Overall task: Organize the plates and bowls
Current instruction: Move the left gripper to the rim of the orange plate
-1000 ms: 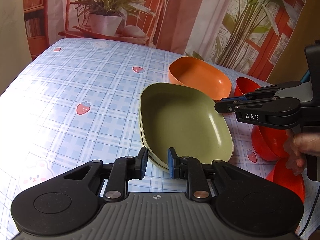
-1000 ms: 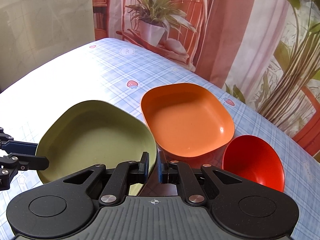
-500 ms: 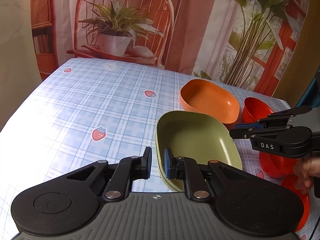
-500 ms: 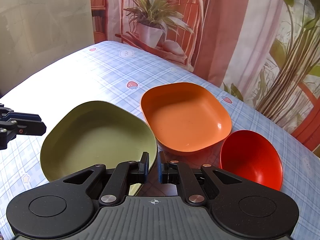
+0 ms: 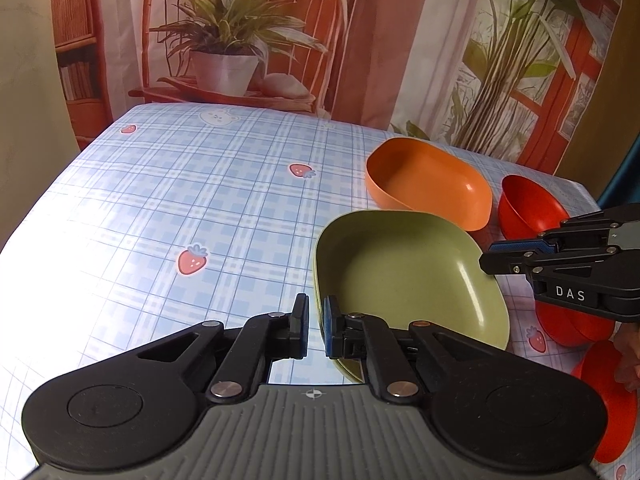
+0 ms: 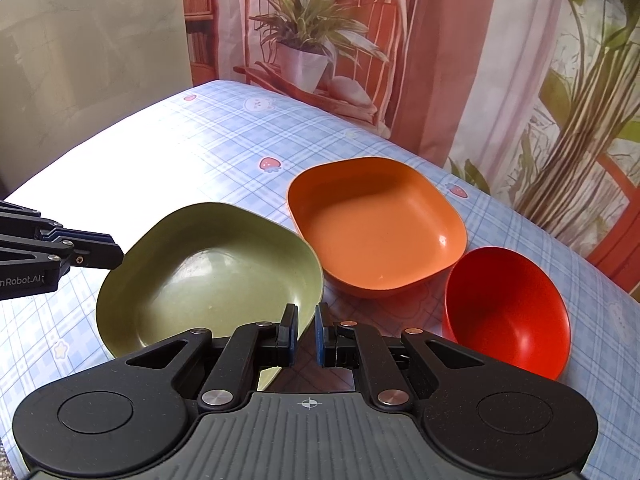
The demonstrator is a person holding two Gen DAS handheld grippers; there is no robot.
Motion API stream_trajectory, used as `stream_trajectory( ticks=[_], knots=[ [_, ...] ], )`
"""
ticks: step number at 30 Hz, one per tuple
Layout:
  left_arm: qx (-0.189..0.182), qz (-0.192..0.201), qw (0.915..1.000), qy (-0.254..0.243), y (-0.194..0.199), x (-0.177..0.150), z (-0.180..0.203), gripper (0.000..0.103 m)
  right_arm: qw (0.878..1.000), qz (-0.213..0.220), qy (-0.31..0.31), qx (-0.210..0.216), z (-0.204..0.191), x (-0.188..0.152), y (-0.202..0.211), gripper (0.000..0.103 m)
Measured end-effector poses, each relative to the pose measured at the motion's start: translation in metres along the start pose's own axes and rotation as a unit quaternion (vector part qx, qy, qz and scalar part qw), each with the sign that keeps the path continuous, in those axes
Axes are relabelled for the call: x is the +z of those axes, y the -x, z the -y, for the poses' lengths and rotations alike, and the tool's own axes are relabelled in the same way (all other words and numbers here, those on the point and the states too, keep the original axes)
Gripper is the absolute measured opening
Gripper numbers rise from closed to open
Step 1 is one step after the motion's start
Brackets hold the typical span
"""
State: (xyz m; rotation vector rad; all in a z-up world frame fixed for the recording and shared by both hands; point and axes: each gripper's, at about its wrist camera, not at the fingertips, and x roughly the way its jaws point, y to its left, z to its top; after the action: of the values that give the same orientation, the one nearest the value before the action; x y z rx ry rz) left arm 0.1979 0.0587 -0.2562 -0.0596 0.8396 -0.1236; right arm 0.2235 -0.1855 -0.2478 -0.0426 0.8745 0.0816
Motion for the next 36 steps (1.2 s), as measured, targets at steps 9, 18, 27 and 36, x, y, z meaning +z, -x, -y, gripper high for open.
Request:
stream_trajectory(
  ticks=[9, 18, 27, 36],
  knots=[
    [-0.001, 0.019, 0.9997, -0.016, 0.004, 0.026, 0.004, 0.010, 1.000, 0.006, -0.024, -0.016, 0.017, 0.003, 0.004, 0.008],
    [-0.011, 0.046, 0.9979, -0.044, -0.002, 0.067, 0.012, 0.010, 0.995, 0.018, -0.090, -0.031, 0.042, 0.006, 0.007, 0.008],
    [-0.015, 0.069, 0.9947, -0.075, -0.013, 0.096, 0.025, 0.010, 0.992, 0.021, -0.119, -0.039, 0.051, 0.007, 0.004, 0.008],
    [-0.035, 0.058, 0.9930, -0.097, -0.040, 0.112, 0.030, 0.010, 0.985, 0.015, -0.160, -0.065, 0.057, 0.004, -0.002, 0.009]
  ],
)
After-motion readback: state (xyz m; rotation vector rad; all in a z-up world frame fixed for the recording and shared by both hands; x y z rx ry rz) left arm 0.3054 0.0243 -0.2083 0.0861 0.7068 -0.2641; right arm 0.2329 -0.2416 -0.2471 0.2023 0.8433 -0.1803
